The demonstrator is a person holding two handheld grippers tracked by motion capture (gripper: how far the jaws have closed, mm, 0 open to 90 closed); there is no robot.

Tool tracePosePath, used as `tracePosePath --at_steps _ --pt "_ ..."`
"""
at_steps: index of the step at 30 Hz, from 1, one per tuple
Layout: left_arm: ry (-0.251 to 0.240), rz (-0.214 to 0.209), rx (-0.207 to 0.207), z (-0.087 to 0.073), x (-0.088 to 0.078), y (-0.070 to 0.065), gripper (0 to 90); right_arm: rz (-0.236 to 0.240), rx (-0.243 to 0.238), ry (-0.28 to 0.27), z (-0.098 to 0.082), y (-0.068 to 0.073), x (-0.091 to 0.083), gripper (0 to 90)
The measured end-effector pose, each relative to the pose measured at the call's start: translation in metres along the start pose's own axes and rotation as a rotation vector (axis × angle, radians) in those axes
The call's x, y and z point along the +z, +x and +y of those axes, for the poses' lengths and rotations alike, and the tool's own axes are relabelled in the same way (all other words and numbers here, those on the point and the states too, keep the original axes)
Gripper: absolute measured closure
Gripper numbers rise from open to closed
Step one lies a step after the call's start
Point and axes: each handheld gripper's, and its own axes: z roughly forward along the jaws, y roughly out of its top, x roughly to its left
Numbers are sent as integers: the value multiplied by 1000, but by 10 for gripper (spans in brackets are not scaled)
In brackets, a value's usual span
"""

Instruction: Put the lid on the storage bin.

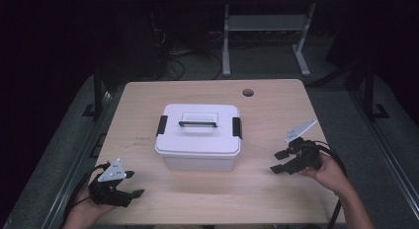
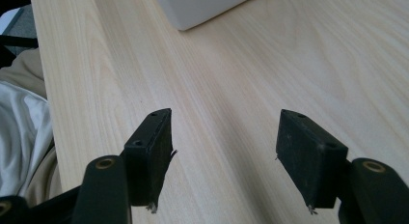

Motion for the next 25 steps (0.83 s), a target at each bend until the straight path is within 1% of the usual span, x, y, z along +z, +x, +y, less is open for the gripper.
tracePosePath --at_steps 3,11,13,17,21,25 --pt "-1 0 1 0 0 0 280 -3 0 5 -3 0 1 369" --pt "-3 2 1 0 0 0 281 -4 12 -14 -14 3 -2 368" --pt "-2 2 0 0 0 -1 281 -5 5 -15 -16 5 -2 367" --pt "0 0 2 0 1 -1 280 -8 7 -15 -21 8 -2 364" --pt "2 2 5 0 1 -1 280 -9 14 -16 -25 8 -2 359" --pt "4 0 4 0 2 -1 281 -13 11 -23 -29 10 -3 354"
